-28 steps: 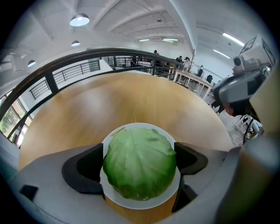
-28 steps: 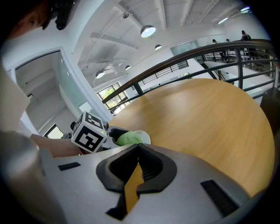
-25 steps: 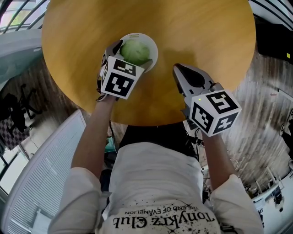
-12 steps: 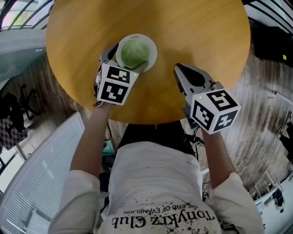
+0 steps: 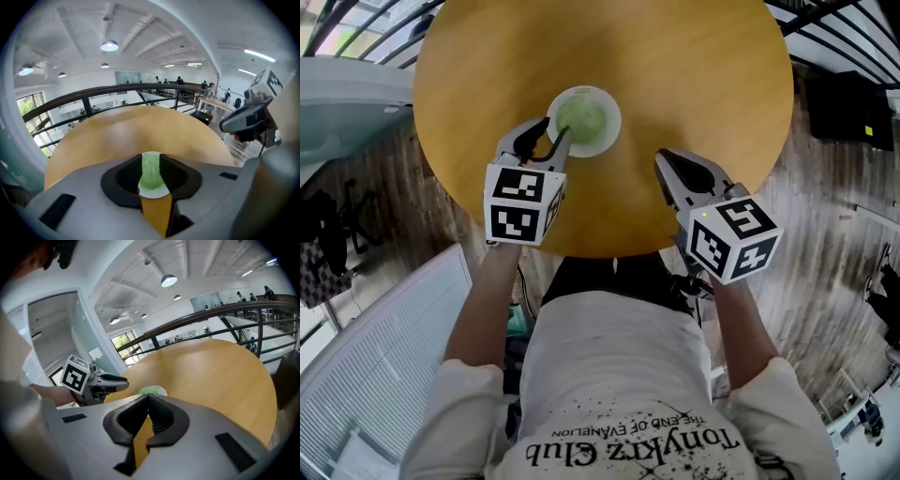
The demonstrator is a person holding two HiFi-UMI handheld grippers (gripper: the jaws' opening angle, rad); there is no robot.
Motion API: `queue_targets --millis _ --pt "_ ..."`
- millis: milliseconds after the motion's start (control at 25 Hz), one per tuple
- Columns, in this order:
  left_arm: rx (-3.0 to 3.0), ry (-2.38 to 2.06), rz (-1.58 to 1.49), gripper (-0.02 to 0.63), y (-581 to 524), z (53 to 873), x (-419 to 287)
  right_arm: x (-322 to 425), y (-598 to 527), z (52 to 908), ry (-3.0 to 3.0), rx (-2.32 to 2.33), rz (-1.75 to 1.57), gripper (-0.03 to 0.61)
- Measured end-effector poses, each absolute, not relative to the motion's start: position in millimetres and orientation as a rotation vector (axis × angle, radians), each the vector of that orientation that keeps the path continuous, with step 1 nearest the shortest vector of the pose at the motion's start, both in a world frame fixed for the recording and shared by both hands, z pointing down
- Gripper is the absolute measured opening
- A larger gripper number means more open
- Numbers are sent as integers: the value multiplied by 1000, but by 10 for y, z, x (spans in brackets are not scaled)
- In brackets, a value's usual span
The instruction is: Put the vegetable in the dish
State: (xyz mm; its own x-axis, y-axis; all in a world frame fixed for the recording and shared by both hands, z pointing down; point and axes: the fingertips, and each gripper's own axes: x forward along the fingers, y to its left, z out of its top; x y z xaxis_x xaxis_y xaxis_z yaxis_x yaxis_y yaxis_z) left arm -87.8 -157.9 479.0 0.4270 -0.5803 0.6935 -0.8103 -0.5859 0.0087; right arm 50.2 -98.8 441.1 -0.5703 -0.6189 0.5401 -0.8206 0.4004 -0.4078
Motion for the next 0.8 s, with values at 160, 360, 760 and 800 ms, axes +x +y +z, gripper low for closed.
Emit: queue_targets --millis 160,360,760,800 --pt "2331 -1266 777 45 -1490 4428 -1004 488 -929 4207 -2376 1251 905 21" --pt "2322 -1251 698 23 -1158 4144 -1032 454 -847 3981 -2387 1256 864 21" --pt "2291 -1208 613 23 -648 3859 -878 484 -739 3609 -2414 1292 802 21" --pt "2295 -1199 609 23 -614 3840 -838 493 -727 3577 -2419 1295 797 21"
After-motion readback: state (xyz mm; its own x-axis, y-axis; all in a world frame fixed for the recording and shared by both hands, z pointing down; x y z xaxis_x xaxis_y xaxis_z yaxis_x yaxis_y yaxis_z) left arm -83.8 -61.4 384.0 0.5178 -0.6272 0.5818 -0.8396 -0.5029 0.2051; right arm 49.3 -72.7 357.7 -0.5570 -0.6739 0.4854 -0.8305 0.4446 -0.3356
